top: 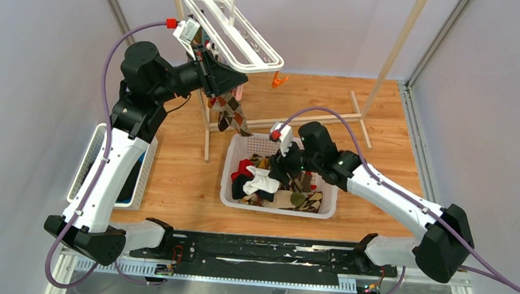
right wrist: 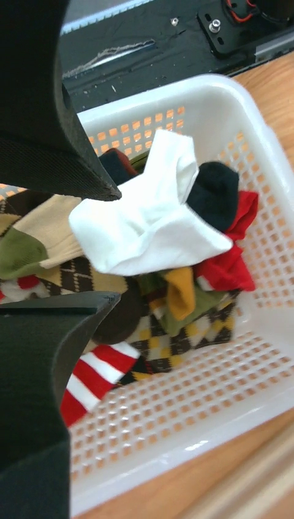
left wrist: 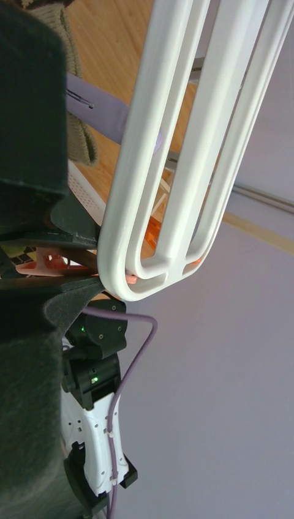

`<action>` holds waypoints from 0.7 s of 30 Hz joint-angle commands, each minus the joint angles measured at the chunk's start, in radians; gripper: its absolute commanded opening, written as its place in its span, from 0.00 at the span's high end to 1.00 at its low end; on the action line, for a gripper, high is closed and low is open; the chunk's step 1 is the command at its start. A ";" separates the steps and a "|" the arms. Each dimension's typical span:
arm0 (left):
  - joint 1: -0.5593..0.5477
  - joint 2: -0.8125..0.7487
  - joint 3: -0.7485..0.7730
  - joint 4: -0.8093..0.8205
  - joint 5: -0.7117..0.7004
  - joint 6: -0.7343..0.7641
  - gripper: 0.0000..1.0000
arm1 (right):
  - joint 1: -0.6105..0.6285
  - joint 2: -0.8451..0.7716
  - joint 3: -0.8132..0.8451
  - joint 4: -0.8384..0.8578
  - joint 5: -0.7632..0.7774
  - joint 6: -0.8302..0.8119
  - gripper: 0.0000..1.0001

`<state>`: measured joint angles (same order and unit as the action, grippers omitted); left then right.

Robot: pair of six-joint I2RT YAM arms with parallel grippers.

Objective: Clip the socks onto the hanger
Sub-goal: Pick up the sock from the bin.

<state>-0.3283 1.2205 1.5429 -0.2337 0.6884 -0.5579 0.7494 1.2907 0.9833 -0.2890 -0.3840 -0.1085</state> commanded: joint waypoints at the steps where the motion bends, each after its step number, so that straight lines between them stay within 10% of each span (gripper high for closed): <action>1: 0.012 -0.001 0.007 0.022 0.002 0.005 1.00 | 0.048 -0.043 -0.058 0.205 -0.014 -0.164 0.44; 21: 0.013 0.003 0.032 0.008 -0.001 0.011 1.00 | 0.128 0.133 -0.029 0.226 0.017 -0.338 0.47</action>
<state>-0.3283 1.2205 1.5429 -0.2340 0.6884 -0.5575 0.8585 1.3991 0.9421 -0.0364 -0.3748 -0.3912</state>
